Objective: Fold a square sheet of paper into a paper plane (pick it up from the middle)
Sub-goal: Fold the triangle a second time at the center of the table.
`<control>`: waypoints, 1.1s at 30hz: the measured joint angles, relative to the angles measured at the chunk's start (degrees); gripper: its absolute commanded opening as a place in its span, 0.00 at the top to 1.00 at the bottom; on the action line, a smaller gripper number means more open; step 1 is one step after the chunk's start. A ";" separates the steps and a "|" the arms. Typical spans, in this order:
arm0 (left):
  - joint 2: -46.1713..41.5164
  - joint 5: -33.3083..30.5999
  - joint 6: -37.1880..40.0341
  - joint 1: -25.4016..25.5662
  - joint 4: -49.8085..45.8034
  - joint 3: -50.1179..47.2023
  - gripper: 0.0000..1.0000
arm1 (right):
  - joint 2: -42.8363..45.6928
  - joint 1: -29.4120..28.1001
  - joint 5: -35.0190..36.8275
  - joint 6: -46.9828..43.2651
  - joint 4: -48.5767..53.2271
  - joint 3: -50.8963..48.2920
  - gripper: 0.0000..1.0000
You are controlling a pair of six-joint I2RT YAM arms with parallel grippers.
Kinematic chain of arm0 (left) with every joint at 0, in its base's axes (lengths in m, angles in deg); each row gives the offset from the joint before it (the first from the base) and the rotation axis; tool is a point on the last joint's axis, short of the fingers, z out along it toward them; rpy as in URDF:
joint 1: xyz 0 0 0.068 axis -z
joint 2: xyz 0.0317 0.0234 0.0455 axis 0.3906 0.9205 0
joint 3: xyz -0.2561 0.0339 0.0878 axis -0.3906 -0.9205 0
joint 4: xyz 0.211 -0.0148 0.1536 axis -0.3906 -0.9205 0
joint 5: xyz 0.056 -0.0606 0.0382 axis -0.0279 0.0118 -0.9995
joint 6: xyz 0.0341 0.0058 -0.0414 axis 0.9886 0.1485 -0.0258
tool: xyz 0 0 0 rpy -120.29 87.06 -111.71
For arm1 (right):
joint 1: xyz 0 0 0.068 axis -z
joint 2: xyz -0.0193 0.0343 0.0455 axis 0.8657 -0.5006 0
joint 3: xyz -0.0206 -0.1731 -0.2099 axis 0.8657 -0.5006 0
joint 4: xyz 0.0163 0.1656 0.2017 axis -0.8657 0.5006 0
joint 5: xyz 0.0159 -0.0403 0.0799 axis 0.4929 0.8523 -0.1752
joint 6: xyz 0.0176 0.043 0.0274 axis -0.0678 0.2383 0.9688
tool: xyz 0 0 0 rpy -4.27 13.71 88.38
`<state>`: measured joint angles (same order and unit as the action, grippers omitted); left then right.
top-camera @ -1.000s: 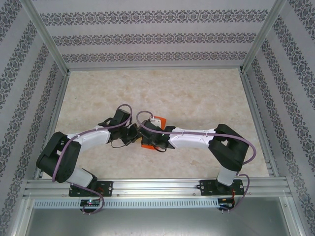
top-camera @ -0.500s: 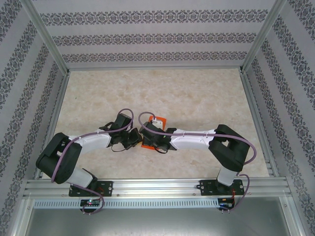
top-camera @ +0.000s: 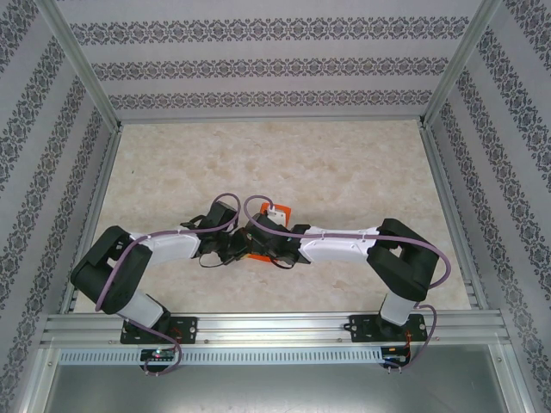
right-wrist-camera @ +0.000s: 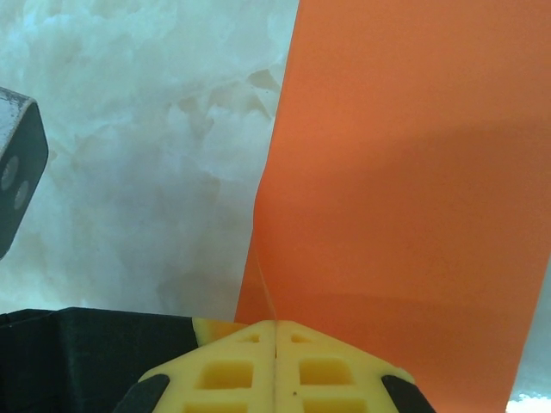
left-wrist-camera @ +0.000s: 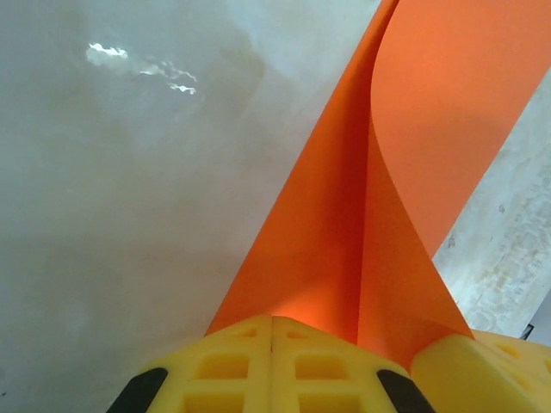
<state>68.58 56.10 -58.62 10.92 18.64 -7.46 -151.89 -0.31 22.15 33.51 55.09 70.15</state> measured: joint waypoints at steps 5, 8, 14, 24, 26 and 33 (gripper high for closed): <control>0.98 -0.61 0.00 0.00 0.02 0.02 1.00 | 0.61 0.02 -0.04 -0.15 -0.24 -0.55 0.96; 1.49 -0.96 0.04 0.02 -0.02 0.61 1.00 | 2.40 0.44 -1.09 -1.31 -1.60 -2.75 0.97; 2.51 -1.53 0.31 0.02 -0.48 1.97 1.00 | 5.16 4.50 -7.39 -7.91 -4.11 -5.77 0.97; 3.72 -1.55 1.36 0.02 -1.16 3.48 1.00 | 6.73 11.98 -18.32 -16.41 -7.32 -8.68 0.94; 3.87 -1.55 1.77 0.02 -1.81 3.93 1.00 | 6.73 13.46 -20.15 -16.94 -8.44 -9.38 0.94; 4.59 -1.79 2.64 0.02 -3.19 5.16 1.00 | 6.73 17.18 -25.38 -18.78 -11.89 -12.37 0.94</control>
<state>73.17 54.31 -55.97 10.94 15.45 -2.30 -145.16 16.87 -3.22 14.74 43.20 57.78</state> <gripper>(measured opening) 0.061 0.060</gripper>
